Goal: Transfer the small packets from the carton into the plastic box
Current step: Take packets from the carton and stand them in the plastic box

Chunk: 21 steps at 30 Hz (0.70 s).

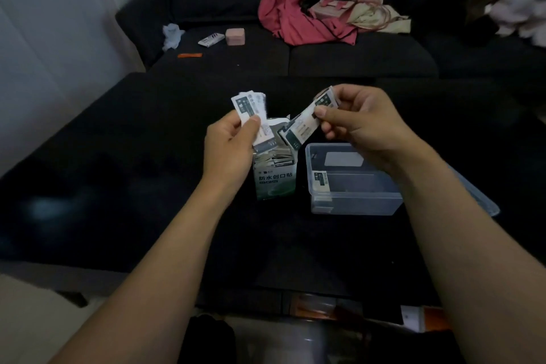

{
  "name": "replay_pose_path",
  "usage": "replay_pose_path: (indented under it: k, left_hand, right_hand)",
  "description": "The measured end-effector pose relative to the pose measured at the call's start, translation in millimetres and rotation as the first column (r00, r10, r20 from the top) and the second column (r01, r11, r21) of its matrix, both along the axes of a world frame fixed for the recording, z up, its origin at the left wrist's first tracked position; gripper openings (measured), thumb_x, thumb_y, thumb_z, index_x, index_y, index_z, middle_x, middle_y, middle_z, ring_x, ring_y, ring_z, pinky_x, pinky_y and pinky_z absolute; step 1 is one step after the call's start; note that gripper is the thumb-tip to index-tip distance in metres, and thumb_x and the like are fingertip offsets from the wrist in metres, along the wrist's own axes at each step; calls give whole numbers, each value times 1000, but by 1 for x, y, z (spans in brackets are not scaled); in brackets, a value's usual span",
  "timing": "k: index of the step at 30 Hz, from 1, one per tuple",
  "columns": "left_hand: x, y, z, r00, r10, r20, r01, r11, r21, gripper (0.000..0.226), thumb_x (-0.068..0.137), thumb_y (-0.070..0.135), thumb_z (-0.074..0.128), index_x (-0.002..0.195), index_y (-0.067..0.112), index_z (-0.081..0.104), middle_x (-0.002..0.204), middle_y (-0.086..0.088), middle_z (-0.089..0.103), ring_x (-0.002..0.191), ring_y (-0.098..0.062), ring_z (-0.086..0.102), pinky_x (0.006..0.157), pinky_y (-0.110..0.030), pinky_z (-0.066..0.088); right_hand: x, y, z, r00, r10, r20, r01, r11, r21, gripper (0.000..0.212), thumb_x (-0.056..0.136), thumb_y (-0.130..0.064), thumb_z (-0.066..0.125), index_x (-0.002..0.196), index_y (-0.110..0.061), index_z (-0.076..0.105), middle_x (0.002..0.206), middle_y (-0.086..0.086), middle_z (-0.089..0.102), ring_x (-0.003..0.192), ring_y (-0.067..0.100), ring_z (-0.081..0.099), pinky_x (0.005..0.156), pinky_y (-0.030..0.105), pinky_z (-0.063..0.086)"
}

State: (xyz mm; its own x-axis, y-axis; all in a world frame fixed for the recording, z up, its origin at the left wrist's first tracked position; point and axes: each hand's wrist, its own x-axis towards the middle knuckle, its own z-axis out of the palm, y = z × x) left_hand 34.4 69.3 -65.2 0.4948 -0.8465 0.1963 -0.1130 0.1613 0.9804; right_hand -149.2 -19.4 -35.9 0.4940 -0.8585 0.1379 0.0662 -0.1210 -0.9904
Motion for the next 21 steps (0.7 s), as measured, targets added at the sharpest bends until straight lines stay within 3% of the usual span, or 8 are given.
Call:
replay_pose_path:
  k: [5,9,12,15,17,19,21]
  left_hand:
    - [-27,8,7,927,-245,-283,292,947,135,25,105,13,47,112,16,71,94,-7,78,80,-18,75,62,-29,61]
    - [-37,9,7,843,-288,-455,406,895,186,28,109,25,40,115,16,65,97,-17,77,77,-23,76,53,-31,60]
    - [-39,8,4,842,-342,-417,466,851,243,38,108,41,38,115,15,65,88,-14,73,67,-17,69,48,-27,54]
    - [-40,5,2,834,-419,-359,523,807,275,30,103,33,55,127,16,60,83,-6,66,62,-11,61,44,-21,45]
    - [-40,2,0,831,-400,-386,515,815,264,29,101,22,59,129,17,60,79,-2,63,60,-10,58,42,-19,40]
    - [-38,0,-1,836,-393,-384,505,825,254,28,101,15,59,128,18,60,78,-2,62,59,-9,58,41,-18,39]
    - [-39,-1,-3,848,-419,-325,508,818,270,27,102,15,56,129,18,59,80,-2,62,61,-8,59,43,-18,42]
  right_hand:
    - [-2,3,-1,985,101,-139,-102,995,-5,12,92,1,65,104,1,68,77,8,71,58,9,55,49,17,45]
    - [-3,7,-3,960,72,-269,-100,991,-92,19,92,2,65,111,-2,67,83,6,73,59,3,62,50,14,45]
    - [-1,8,-4,940,37,-339,-108,975,-194,28,89,5,67,116,-4,66,95,7,73,70,-2,67,58,12,50]
    - [4,10,-10,896,-26,-443,-134,936,-326,34,89,-2,69,122,-11,65,107,4,68,85,5,66,73,17,55]
    - [6,11,-11,858,-77,-508,-137,919,-370,36,95,-9,64,130,-19,61,113,0,60,84,2,61,69,15,50]
    - [7,12,-10,883,-23,-469,-130,947,-292,34,101,-7,54,133,-15,58,107,-2,59,75,-7,60,61,9,45]
    - [7,13,-10,892,63,-447,-175,961,-215,33,101,-2,49,132,-11,58,98,6,65,68,0,62,58,13,49]
